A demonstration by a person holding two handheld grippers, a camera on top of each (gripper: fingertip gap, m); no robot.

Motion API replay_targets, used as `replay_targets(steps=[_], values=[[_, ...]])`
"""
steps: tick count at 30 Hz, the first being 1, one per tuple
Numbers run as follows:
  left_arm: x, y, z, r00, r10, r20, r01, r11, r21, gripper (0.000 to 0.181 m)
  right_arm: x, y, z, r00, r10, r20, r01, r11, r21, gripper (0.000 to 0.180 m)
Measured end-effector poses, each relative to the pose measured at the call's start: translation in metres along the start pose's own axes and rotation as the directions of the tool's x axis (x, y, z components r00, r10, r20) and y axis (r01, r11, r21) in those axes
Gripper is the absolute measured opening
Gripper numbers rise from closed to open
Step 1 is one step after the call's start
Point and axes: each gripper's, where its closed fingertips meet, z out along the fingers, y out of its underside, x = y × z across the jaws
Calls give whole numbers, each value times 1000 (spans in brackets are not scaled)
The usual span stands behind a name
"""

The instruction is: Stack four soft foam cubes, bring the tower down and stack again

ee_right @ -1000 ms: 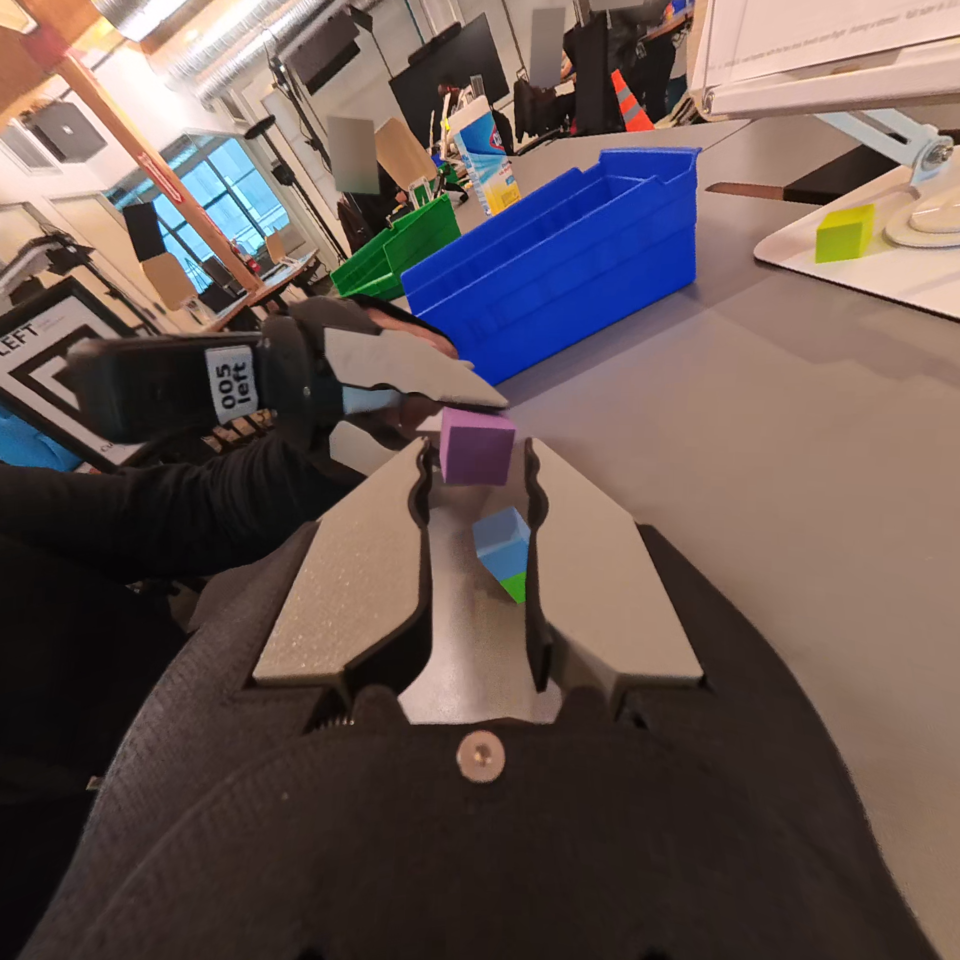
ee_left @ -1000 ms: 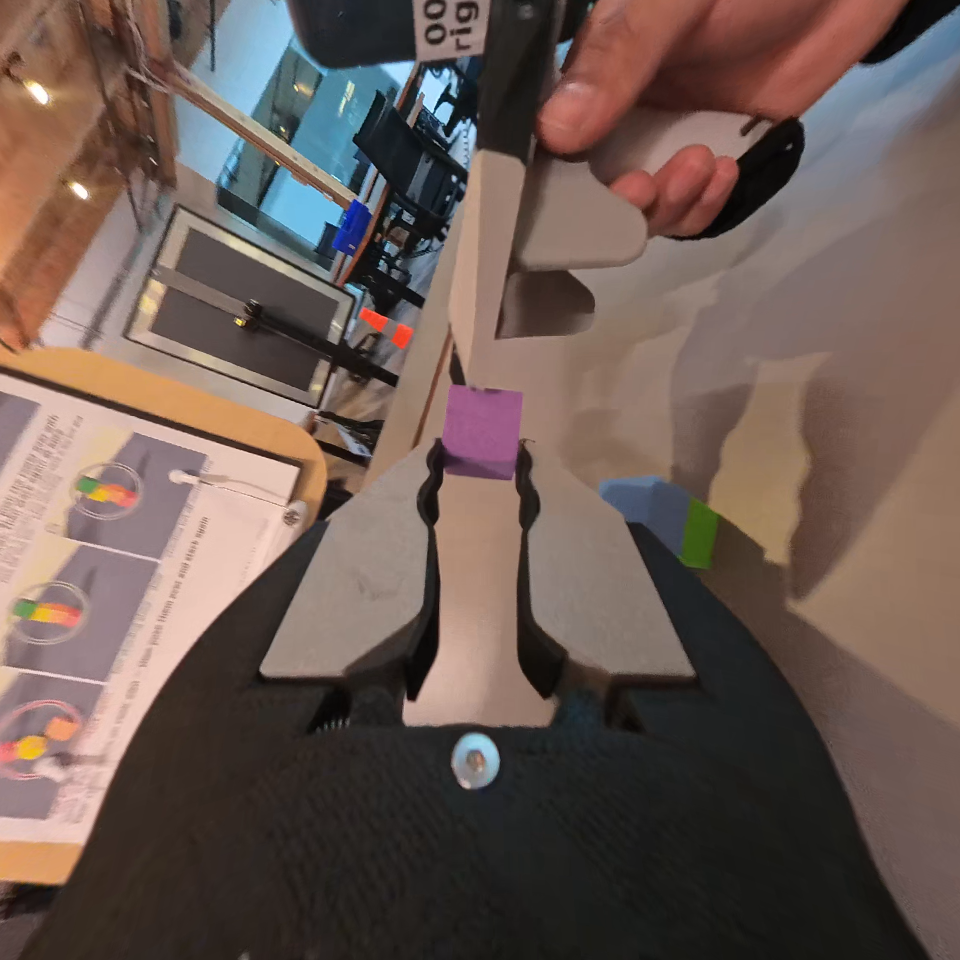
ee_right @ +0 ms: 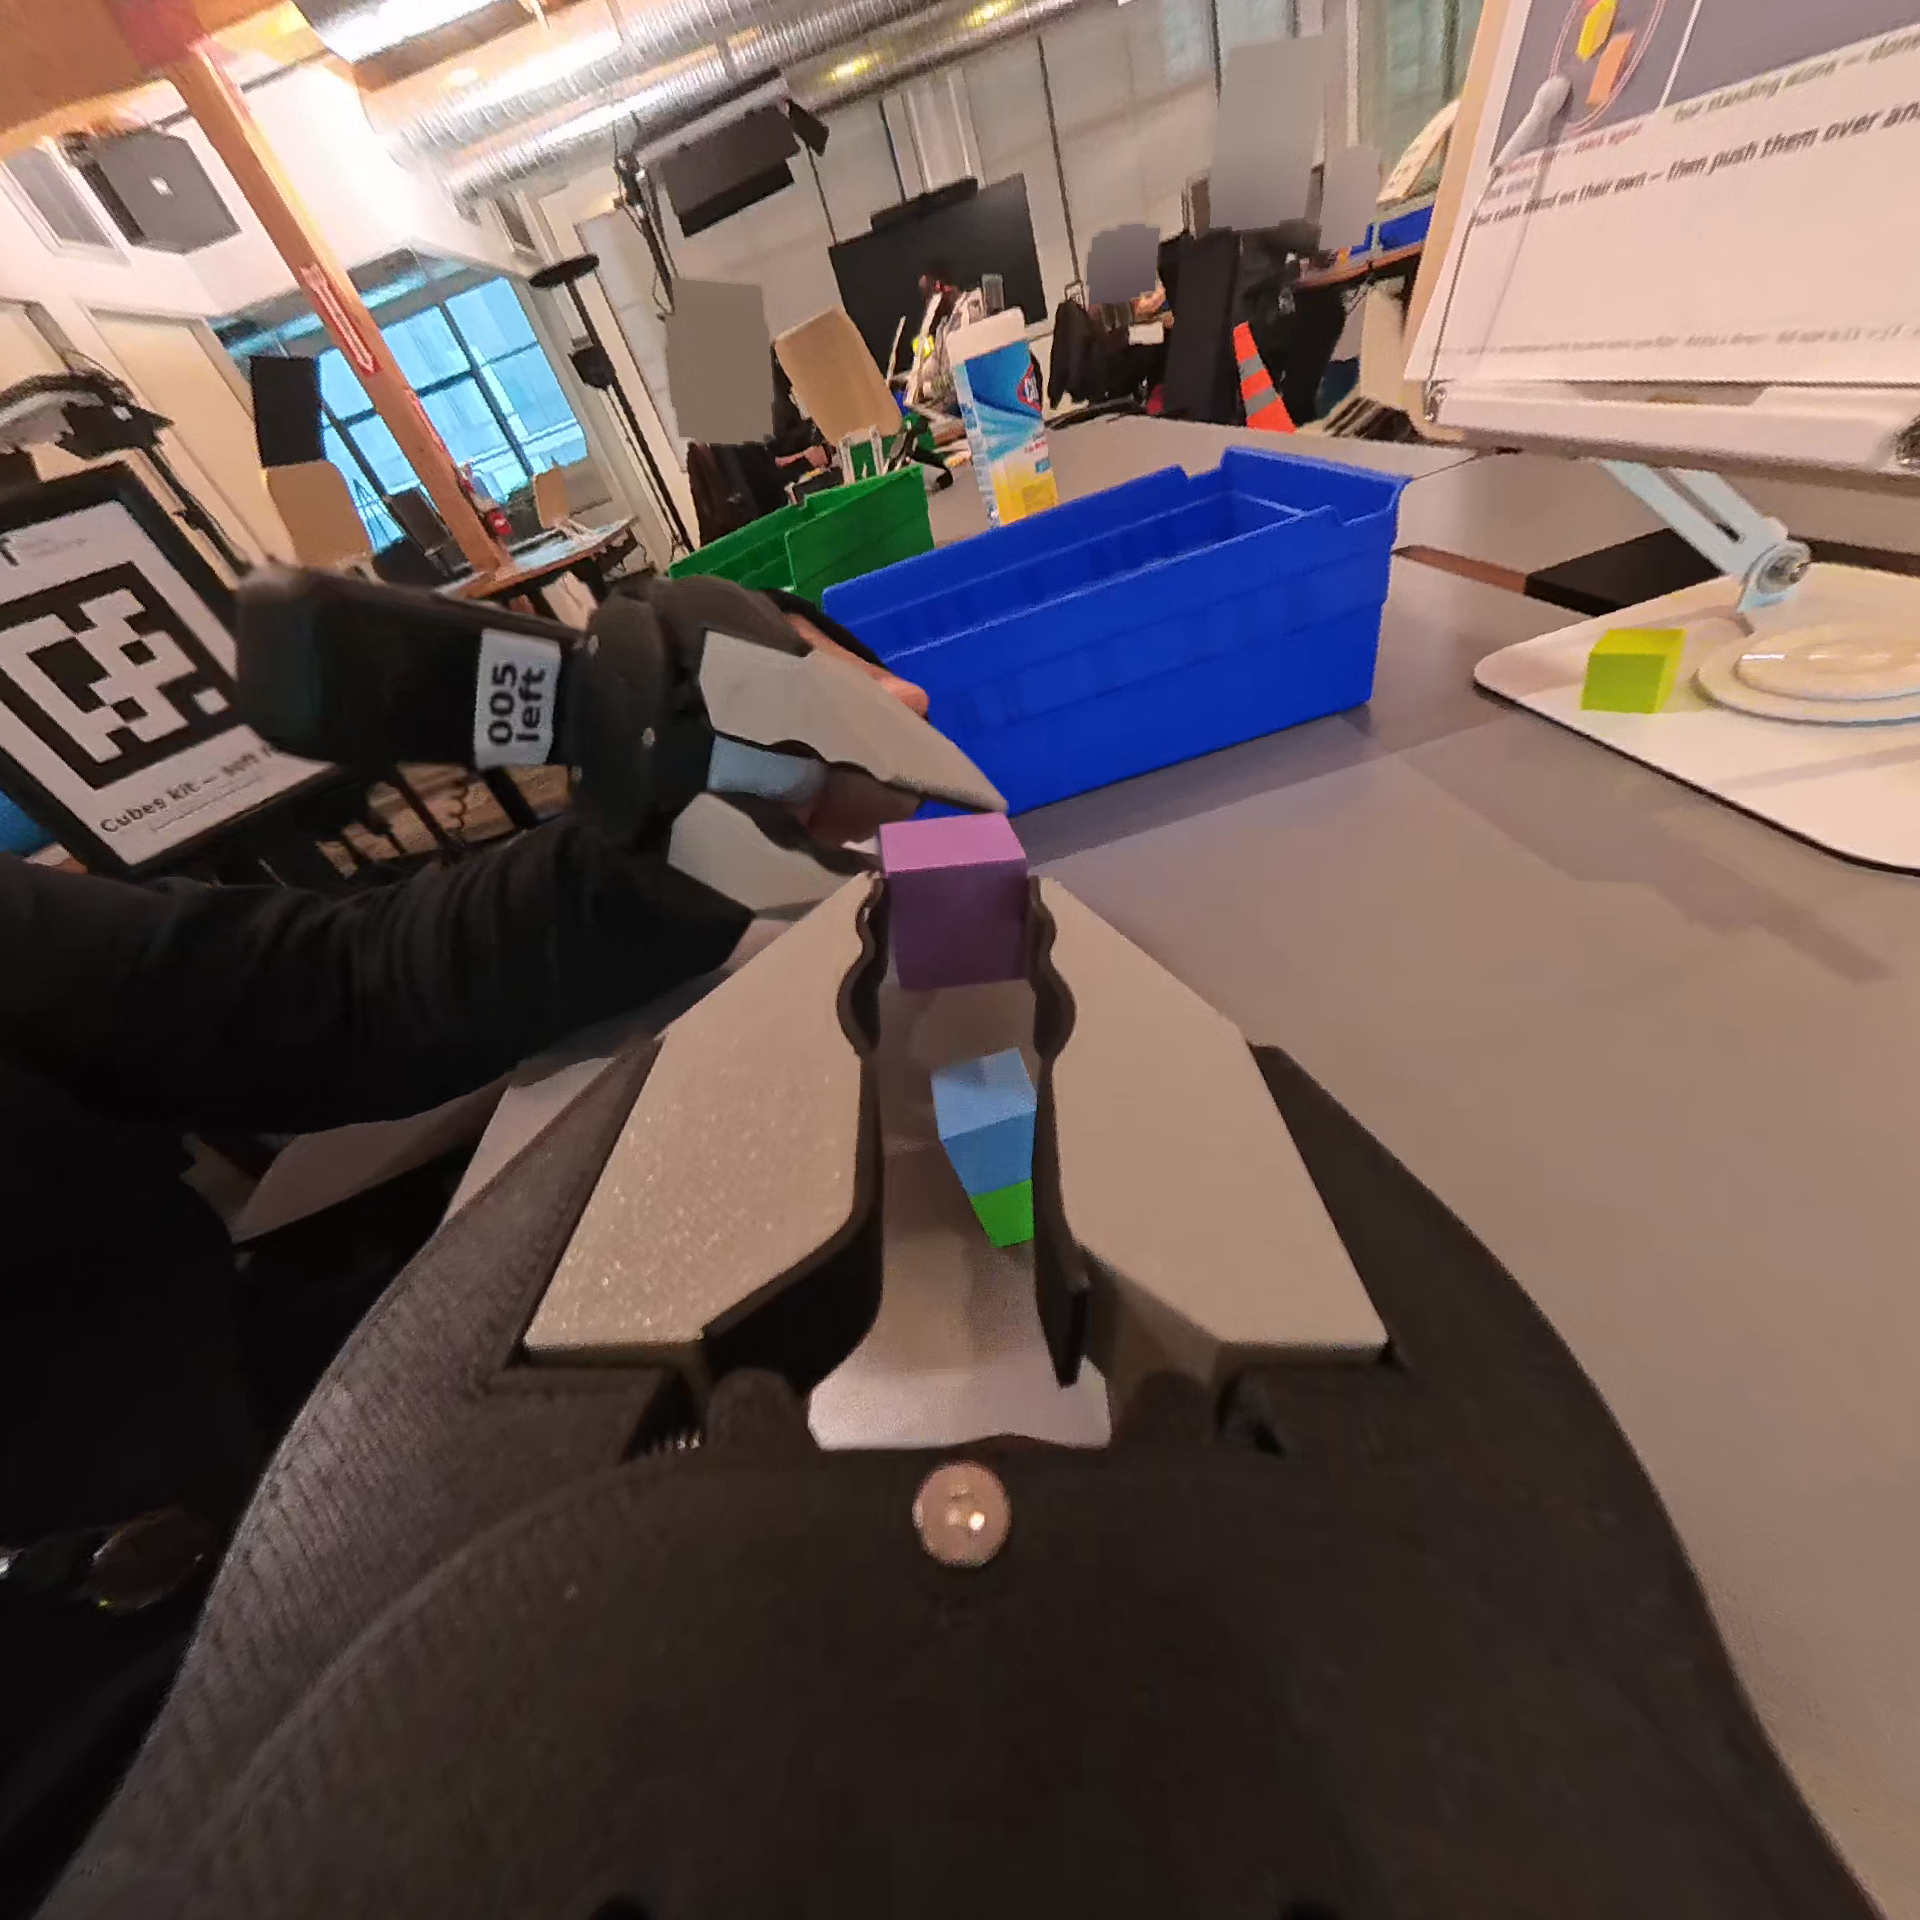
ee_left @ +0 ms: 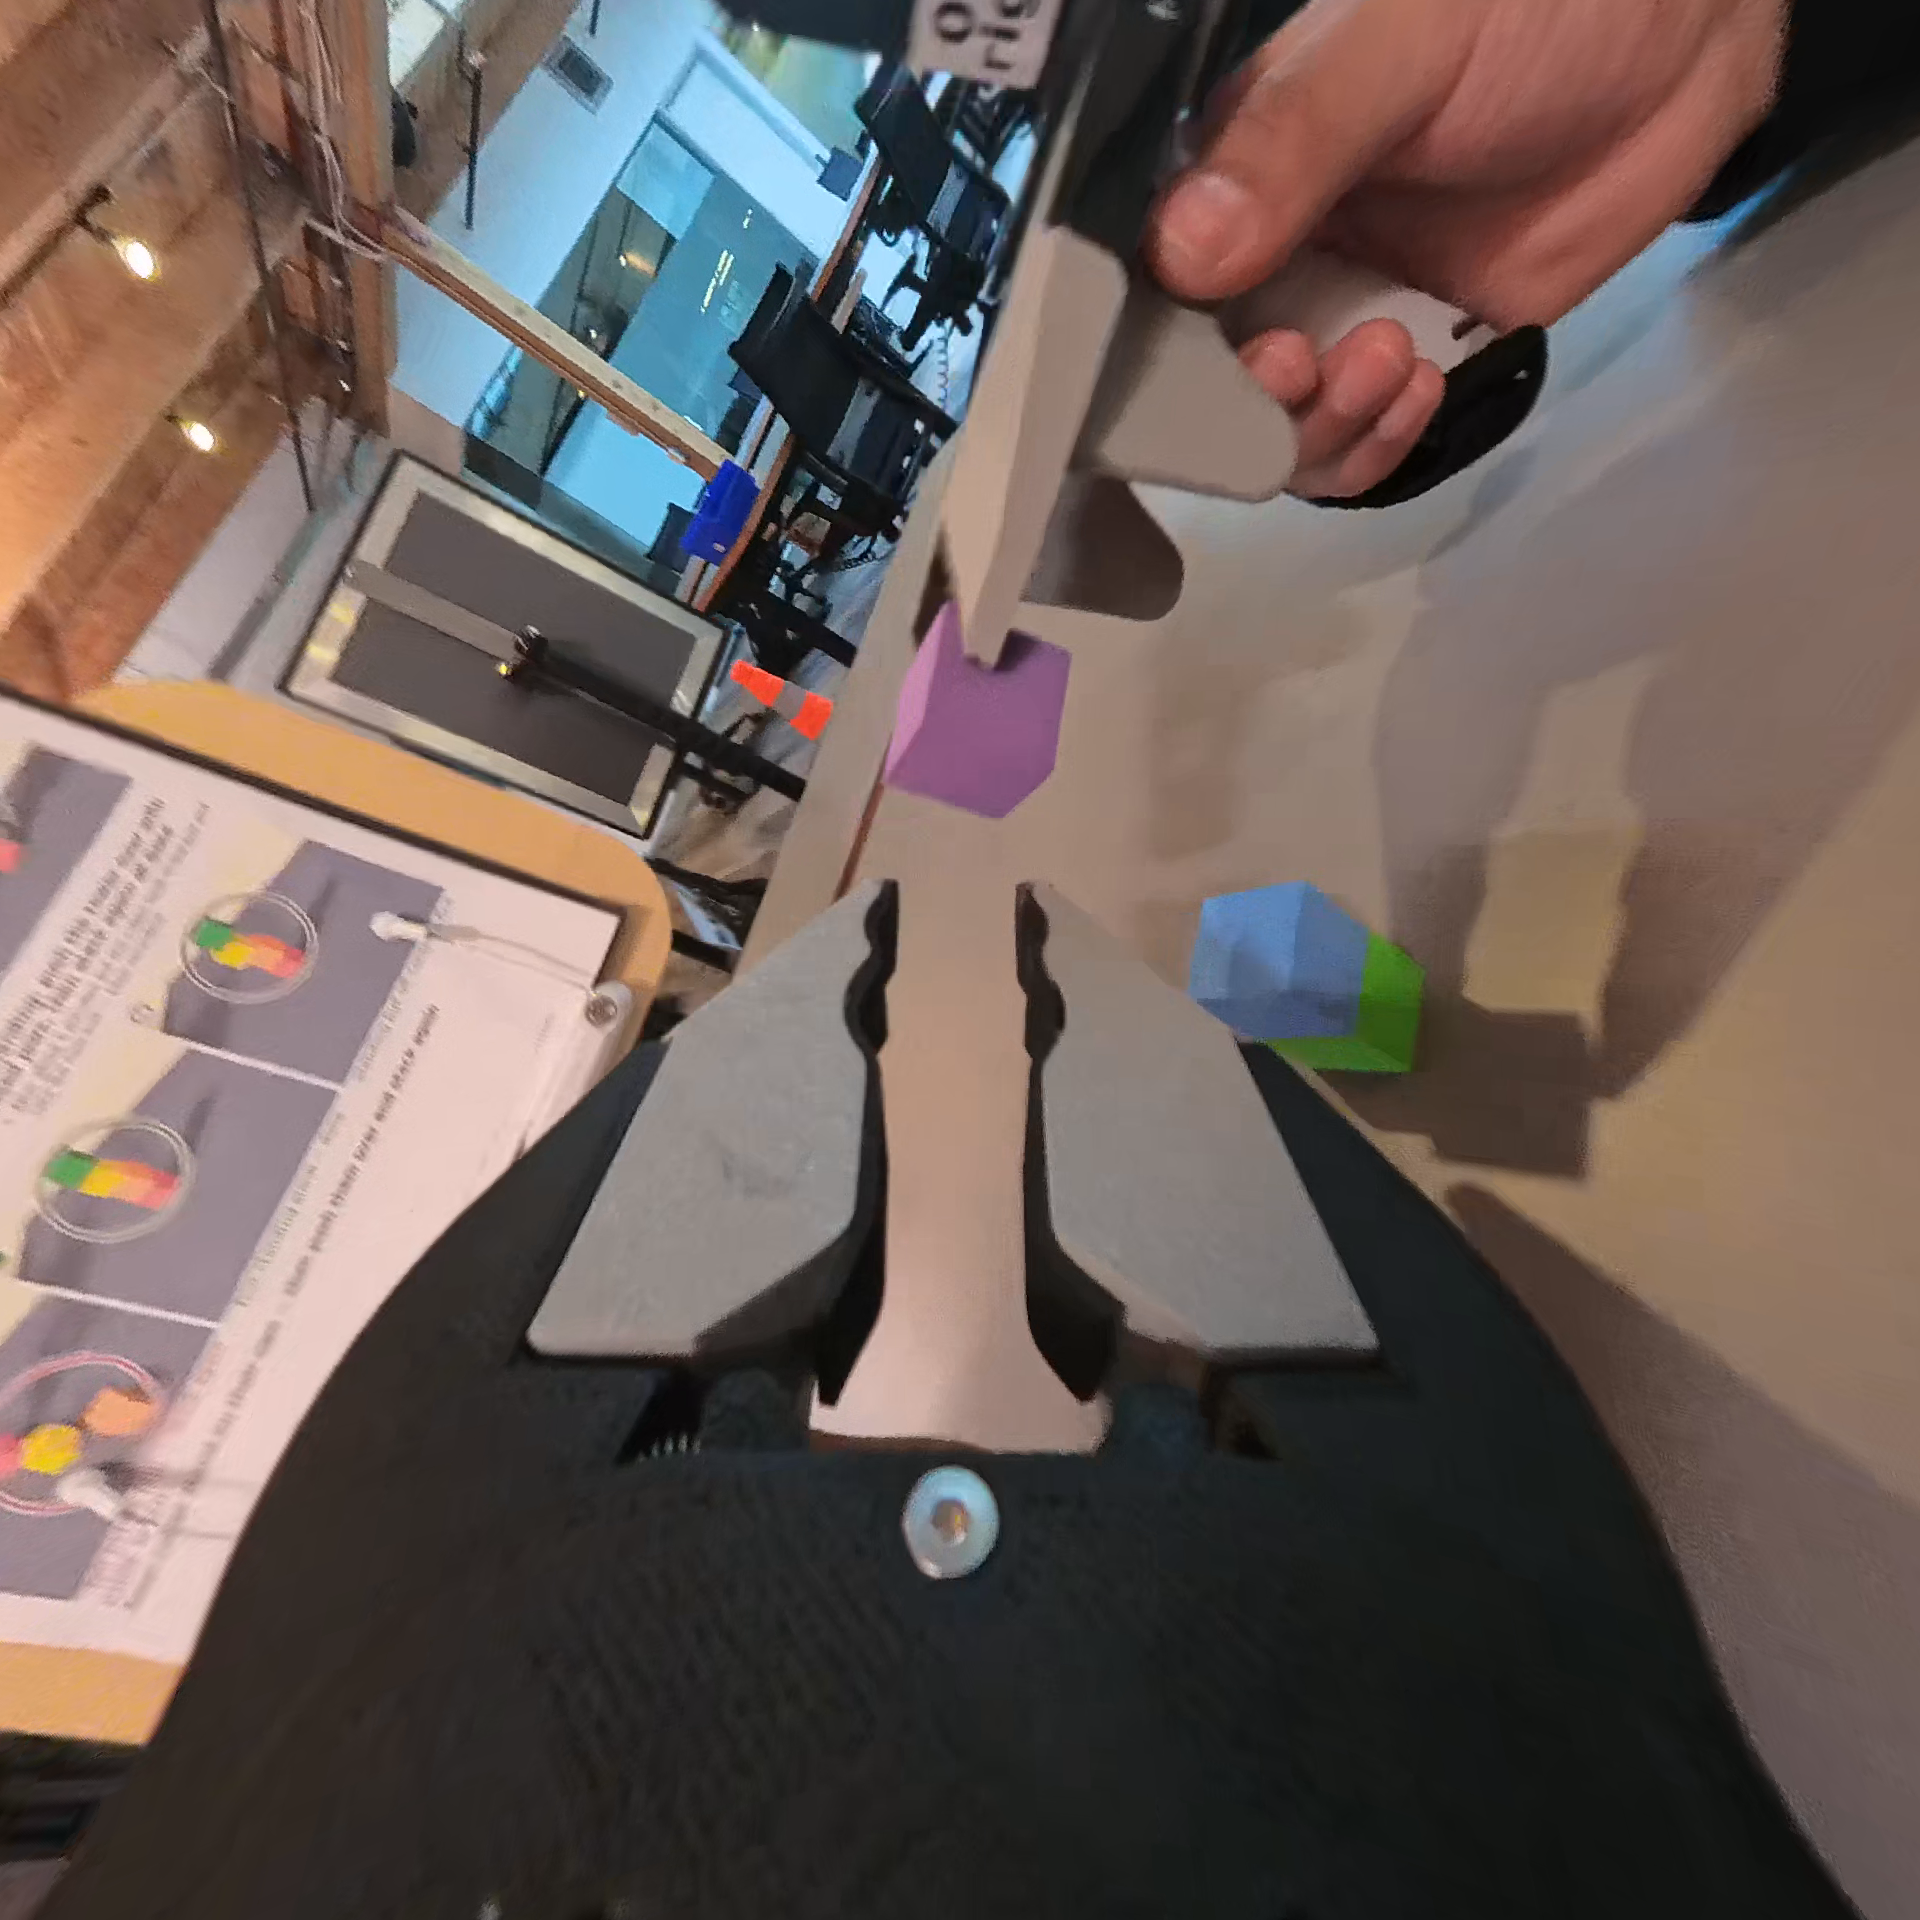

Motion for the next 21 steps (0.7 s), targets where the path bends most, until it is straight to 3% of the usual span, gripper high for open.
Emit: replay_targets(steps=[3, 6, 10, 16, 21], values=[[-26, 20, -2, 989, -113, 96, 117, 993, -33, 10, 2, 2, -1, 1000, -11, 0, 11, 1000, 11, 23], [-44, 72, 4, 955, -201, 217, 249, 942, -224, 0, 1, 12, 5, 1000, -17, 14, 17, 999, -27, 23], [-32, 119, 10, 932, -284, 227, 355, 847, -395, 0, 1, 27, 12, 998, -67, 5, 67, 993, -93, 23], [-54, 113, 1, 855, -403, 327, 500, 808, -311, 0, -1, 35, 18, 994, -111, 5, 110, 986, -124, 23], [-56, 117, -1, 876, -323, 359, 449, 818, -360, 0, -2, 44, 23, 992, -129, 13, 129, 978, -162, 23]])
